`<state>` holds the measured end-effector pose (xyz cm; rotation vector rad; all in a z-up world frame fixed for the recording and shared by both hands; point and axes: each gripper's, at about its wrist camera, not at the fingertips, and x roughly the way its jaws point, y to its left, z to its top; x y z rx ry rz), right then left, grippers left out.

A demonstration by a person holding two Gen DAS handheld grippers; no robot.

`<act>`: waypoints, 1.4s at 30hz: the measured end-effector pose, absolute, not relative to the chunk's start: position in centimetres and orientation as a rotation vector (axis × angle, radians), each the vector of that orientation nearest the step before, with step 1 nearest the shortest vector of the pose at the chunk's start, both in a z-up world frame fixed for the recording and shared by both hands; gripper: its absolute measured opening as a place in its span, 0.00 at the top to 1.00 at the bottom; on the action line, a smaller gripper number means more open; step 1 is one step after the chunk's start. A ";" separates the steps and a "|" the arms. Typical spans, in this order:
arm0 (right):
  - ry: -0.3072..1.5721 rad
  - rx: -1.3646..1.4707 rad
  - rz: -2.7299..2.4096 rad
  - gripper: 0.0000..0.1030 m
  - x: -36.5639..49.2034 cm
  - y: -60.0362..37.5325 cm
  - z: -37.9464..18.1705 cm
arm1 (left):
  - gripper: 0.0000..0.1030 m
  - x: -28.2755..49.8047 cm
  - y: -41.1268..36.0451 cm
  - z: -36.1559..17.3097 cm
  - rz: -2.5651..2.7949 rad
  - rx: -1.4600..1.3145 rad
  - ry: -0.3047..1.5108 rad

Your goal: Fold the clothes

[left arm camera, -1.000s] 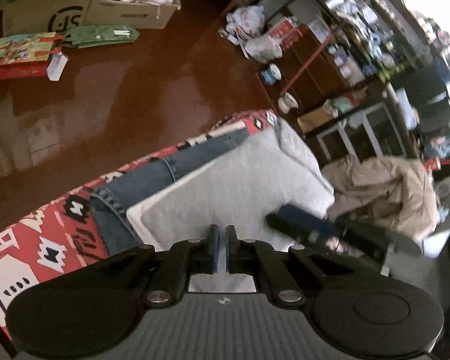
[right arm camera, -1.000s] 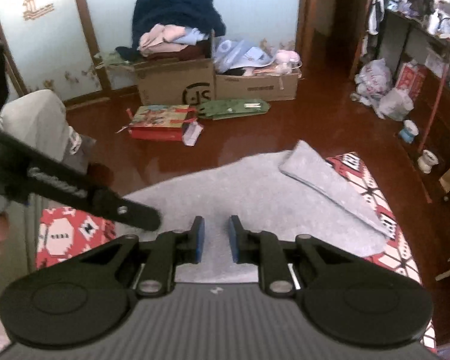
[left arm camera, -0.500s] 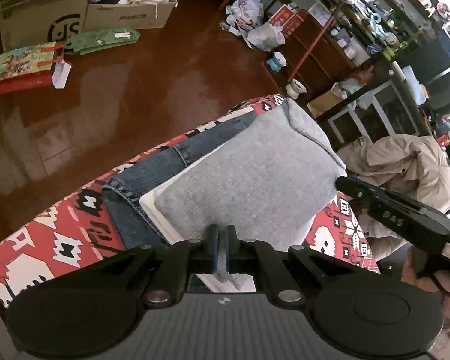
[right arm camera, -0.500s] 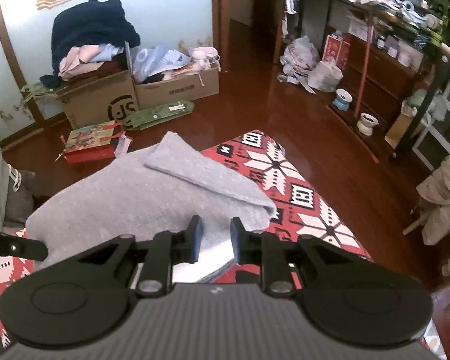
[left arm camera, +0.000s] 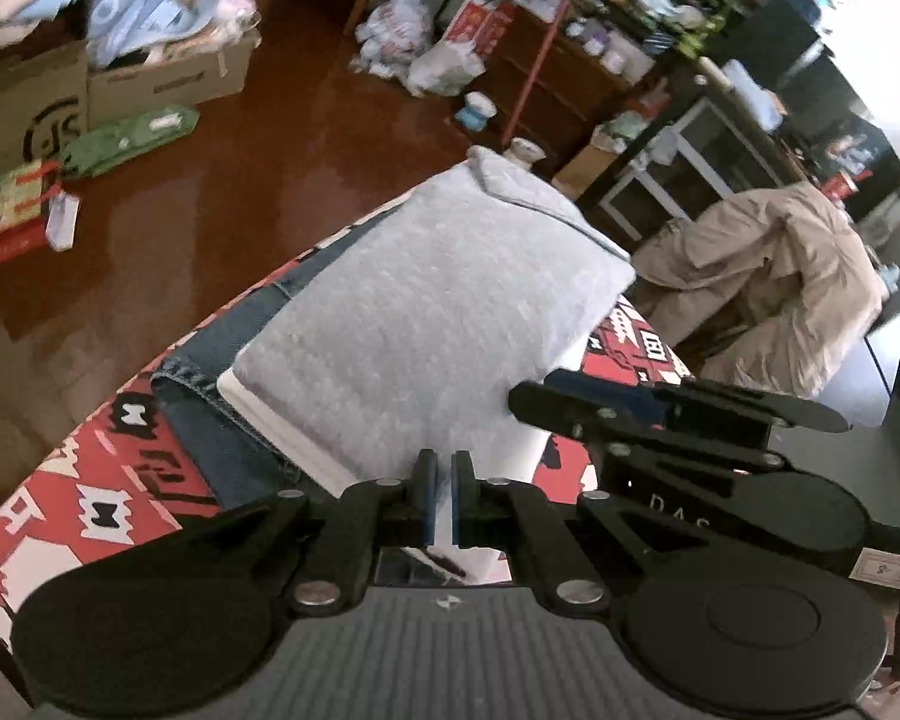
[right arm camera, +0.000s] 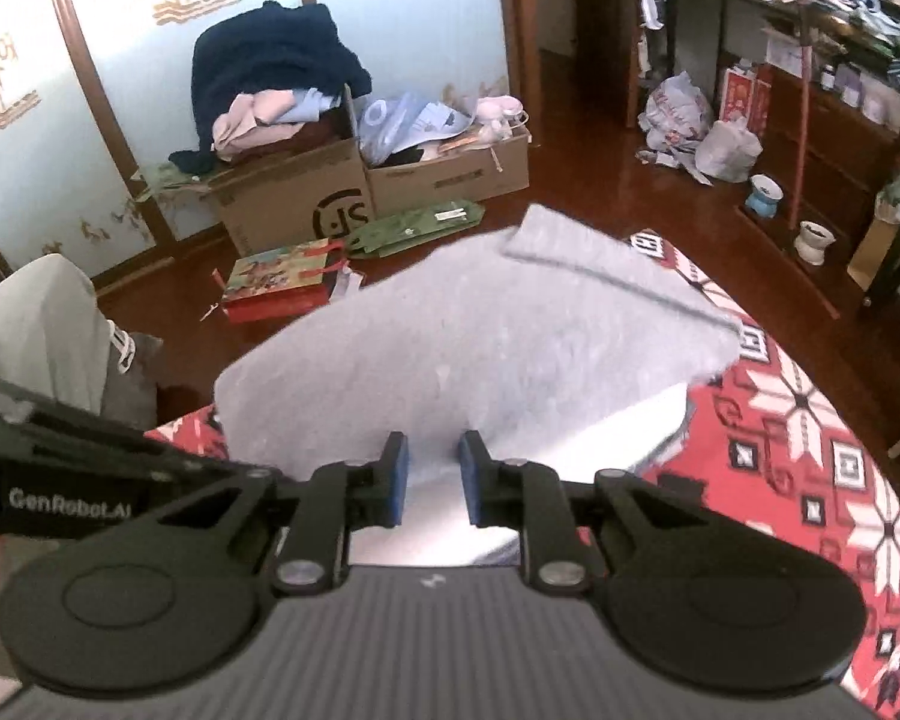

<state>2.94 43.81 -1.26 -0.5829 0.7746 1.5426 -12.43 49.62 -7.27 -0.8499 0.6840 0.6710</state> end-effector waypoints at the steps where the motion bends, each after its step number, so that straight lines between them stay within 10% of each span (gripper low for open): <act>1: 0.773 -0.567 1.533 0.80 2.7 43.1 -1.4 | 0.98 -12.5 49.2 -7.3 0.663 -0.822 0.679; 13: 0.647 -0.405 1.326 0.63 -2.9 32.4 -3.2 | 0.57 -17.9 42.4 -8.8 0.619 -0.545 0.578; 26: 0.626 -0.305 1.041 0.02 -12.5 20.8 1.2 | 0.15 -26.7 36.4 -3.4 0.599 -0.407 0.516; 42: 0.653 -0.231 0.878 0.01 -18.2 17.7 0.9 | 0.02 -30.1 35.6 -4.0 0.621 -0.321 0.490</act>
